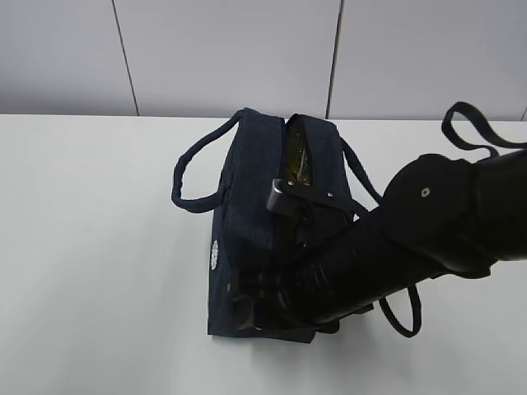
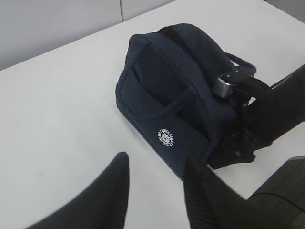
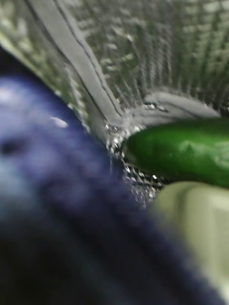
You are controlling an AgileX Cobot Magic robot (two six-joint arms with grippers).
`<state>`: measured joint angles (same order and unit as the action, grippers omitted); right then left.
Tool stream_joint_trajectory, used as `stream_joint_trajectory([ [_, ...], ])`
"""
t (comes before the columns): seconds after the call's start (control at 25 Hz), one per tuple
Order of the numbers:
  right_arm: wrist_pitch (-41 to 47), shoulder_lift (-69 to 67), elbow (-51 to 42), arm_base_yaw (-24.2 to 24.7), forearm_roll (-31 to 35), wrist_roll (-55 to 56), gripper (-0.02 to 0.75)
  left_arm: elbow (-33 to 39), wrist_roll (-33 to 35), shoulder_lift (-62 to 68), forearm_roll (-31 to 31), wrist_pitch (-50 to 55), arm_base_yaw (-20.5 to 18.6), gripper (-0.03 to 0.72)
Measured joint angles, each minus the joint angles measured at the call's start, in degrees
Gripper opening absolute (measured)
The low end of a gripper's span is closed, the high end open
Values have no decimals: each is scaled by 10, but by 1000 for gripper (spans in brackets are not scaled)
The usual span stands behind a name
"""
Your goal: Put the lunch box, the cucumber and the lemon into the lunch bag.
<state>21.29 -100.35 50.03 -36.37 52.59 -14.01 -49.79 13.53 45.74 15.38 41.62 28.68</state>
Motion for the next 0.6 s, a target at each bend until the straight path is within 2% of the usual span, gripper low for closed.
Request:
stream_joint_trajectory([
  [0.16,-11,-19,1,0,0,5,409,0,0,0,0,0,0,257],
  [0.36,-28,-25,1,0,6,7,333,0,0,0,0,0,0,257],
  [0.6,-33,-27,1,0,7,7,155,0,0,0,0,0,0,257],
])
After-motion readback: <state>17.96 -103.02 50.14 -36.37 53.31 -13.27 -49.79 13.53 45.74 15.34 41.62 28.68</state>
